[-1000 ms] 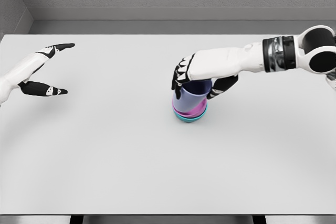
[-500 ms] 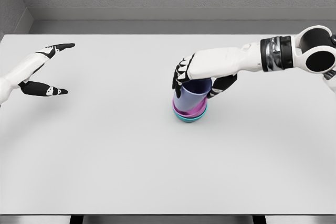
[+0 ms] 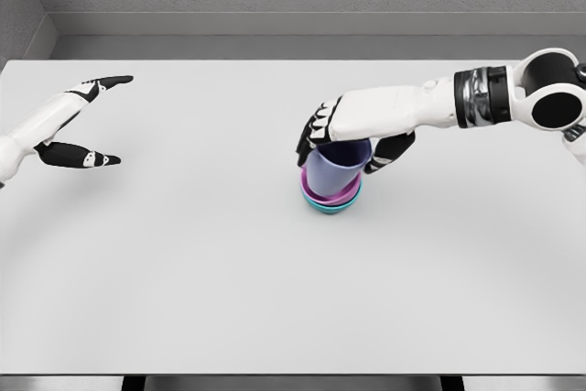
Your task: Stacking bowl and cup with both arms
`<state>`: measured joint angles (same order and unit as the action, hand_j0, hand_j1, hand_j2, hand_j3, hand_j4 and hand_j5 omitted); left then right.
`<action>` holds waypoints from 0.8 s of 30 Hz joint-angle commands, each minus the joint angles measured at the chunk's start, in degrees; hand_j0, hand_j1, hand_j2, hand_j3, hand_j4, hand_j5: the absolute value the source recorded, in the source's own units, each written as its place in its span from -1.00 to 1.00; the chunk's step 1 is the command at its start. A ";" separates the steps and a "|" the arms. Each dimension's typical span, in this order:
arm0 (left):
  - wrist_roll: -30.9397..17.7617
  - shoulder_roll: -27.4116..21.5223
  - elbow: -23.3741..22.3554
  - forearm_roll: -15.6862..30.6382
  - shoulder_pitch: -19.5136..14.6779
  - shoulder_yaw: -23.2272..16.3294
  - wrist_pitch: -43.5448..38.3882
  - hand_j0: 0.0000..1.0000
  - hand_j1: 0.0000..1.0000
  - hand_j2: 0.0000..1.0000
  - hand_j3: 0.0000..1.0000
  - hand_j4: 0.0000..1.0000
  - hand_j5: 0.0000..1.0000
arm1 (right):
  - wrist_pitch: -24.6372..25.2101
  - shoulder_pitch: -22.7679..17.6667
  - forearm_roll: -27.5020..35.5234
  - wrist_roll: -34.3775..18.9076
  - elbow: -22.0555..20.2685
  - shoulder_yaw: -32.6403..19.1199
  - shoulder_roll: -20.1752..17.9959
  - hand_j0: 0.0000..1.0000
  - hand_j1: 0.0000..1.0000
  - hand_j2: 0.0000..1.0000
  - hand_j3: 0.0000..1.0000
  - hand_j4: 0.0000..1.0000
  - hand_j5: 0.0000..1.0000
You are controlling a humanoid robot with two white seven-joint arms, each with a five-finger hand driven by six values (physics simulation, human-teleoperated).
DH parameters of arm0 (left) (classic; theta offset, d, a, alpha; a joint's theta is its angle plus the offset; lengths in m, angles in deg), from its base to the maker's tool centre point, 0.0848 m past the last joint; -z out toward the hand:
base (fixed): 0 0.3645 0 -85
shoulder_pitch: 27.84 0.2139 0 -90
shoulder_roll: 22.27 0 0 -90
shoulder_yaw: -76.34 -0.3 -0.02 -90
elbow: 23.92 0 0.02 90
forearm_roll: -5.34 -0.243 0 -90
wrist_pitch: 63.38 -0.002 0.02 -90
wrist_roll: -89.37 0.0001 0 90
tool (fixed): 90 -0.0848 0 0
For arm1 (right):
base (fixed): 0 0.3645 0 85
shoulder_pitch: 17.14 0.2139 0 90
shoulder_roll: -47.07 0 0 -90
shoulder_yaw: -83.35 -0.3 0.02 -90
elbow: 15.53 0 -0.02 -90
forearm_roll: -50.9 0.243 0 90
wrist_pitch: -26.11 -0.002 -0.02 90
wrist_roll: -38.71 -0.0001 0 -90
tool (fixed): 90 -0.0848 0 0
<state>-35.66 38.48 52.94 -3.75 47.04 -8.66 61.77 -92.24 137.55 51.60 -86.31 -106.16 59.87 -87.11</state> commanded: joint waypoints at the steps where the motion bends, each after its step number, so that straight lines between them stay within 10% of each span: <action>1: 0.03 -0.02 0.04 0.47 0.00 0.01 -0.15 1.00 1.00 1.00 1.00 1.00 1.00 | 0.14 0.00 0.18 0.02 0.01 -0.08 -0.03 1.00 1.00 1.00 1.00 1.00 1.00; 8: 0.03 -0.02 0.04 0.47 0.00 0.01 -0.15 1.00 1.00 1.00 1.00 1.00 1.00 | -0.30 0.09 0.53 0.02 0.80 -0.96 -3.01 1.00 1.00 1.00 1.00 1.00 1.00; 17: 0.03 0.16 -0.13 0.39 -0.09 0.10 -0.15 1.00 1.00 1.00 1.00 1.00 1.00 | -6.65 -0.53 0.71 0.02 17.50 -3.77 -10.13 1.00 1.00 1.00 1.00 1.00 1.00; 24: 0.03 0.33 -0.22 0.39 -0.09 0.10 -0.15 1.00 1.00 1.00 1.00 1.00 1.00 | -6.65 -0.61 0.71 0.02 17.59 -3.77 -10.66 1.00 1.00 1.00 1.00 1.00 1.00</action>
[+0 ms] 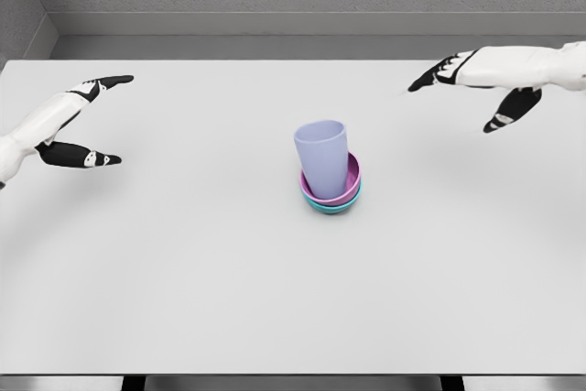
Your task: Stacking bowl and cup with both arms
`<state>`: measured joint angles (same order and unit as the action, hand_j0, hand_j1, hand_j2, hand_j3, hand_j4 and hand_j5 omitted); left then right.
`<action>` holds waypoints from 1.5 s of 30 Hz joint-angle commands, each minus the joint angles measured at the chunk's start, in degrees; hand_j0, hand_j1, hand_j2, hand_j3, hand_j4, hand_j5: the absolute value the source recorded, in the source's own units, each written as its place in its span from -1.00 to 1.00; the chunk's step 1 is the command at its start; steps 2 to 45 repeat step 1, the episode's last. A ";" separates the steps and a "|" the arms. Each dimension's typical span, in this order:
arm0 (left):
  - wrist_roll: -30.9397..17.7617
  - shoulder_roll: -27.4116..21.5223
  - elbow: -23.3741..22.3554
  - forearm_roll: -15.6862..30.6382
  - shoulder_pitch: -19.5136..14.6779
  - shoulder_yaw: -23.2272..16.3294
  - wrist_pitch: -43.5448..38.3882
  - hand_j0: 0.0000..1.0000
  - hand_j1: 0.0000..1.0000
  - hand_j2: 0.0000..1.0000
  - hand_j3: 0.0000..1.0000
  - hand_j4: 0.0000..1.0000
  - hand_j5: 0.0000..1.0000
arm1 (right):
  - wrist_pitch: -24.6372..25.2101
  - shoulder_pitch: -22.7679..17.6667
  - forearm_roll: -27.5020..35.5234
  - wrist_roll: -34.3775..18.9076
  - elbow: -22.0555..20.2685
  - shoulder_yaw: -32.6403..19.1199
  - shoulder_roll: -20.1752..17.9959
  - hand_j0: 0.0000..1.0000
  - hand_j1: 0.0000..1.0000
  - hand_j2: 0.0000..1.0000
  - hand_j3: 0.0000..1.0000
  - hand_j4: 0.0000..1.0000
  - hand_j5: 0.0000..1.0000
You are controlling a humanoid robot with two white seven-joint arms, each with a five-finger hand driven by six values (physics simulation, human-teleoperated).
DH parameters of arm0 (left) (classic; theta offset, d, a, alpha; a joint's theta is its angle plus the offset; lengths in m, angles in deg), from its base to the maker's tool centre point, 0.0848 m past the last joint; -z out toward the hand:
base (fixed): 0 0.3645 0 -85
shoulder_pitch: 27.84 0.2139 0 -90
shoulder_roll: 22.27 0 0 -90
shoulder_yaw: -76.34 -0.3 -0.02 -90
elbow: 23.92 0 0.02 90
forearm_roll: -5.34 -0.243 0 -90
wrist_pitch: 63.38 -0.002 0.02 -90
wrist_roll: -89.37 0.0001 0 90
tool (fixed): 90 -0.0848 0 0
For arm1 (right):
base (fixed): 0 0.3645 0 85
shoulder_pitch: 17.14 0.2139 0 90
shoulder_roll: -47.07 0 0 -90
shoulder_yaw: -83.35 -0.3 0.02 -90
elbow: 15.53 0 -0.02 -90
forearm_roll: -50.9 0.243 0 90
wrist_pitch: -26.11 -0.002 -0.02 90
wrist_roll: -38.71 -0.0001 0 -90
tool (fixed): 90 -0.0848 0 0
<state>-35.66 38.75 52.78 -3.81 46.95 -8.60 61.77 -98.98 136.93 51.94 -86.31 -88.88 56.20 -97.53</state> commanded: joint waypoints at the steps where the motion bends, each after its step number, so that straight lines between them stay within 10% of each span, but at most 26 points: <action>1: 0.02 0.06 -0.06 0.45 0.00 0.03 -0.15 1.00 1.00 1.00 1.00 1.00 1.00 | 0.09 0.09 0.37 0.02 0.31 -0.10 -0.24 1.00 1.00 1.00 1.00 1.00 1.00; 45: 0.02 0.06 -0.06 0.45 0.00 0.03 -0.15 1.00 1.00 1.00 1.00 1.00 1.00 | 0.09 0.09 0.37 0.02 0.31 -0.10 -0.24 1.00 1.00 1.00 1.00 1.00 1.00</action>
